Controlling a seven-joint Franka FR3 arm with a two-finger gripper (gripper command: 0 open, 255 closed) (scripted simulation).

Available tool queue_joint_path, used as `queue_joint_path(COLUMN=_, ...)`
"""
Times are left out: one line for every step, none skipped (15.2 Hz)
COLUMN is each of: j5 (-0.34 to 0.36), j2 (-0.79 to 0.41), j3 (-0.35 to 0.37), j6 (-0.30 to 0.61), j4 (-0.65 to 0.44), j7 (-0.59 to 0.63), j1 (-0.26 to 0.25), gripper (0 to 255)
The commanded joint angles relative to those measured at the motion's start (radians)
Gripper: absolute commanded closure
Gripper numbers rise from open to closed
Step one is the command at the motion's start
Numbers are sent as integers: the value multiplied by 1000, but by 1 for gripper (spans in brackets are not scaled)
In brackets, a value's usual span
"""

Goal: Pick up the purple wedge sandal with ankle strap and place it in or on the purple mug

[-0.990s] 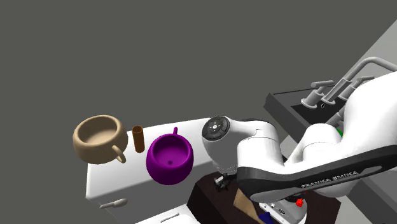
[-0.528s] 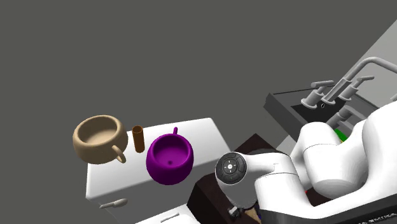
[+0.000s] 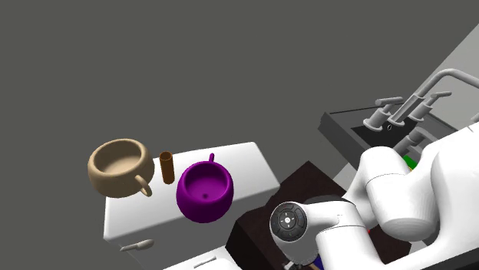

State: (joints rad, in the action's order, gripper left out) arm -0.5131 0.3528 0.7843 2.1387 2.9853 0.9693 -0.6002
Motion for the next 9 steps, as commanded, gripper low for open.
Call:
queue_joint_path(j5=-8, j2=-25, j3=12, j6=37, j4=13, j7=2, j1=0, gripper=0)
queue_joint_path(j5=-8, j2=-24, j3=11, j6=36, j4=13, j7=2, j1=0, gripper=0)
queue_joint_path(j5=-8, j2=-24, j3=11, j6=37, j4=13, j7=2, j1=0, gripper=0)
queue_joint_path(j5=-8, j2=-25, j3=11, j6=37, j4=13, j7=2, j1=0, gripper=0)
queue_joint_path(j5=-8, j2=-25, j3=11, j6=37, j4=13, j7=2, j1=0, gripper=0)
queue_joint_path(j5=-8, j2=-25, j3=11, j6=37, j4=13, j7=2, j1=0, gripper=0)
queue_joint_path(j5=-8, j2=-25, j3=11, j6=37, j4=13, j7=2, j1=0, gripper=0)
queue_joint_path(j5=-8, j2=-24, j3=11, j6=36, j4=13, j7=2, j1=0, gripper=0)
queue_joint_path(j5=-8, j2=-24, j3=11, j6=36, j4=13, j7=2, j1=0, gripper=255)
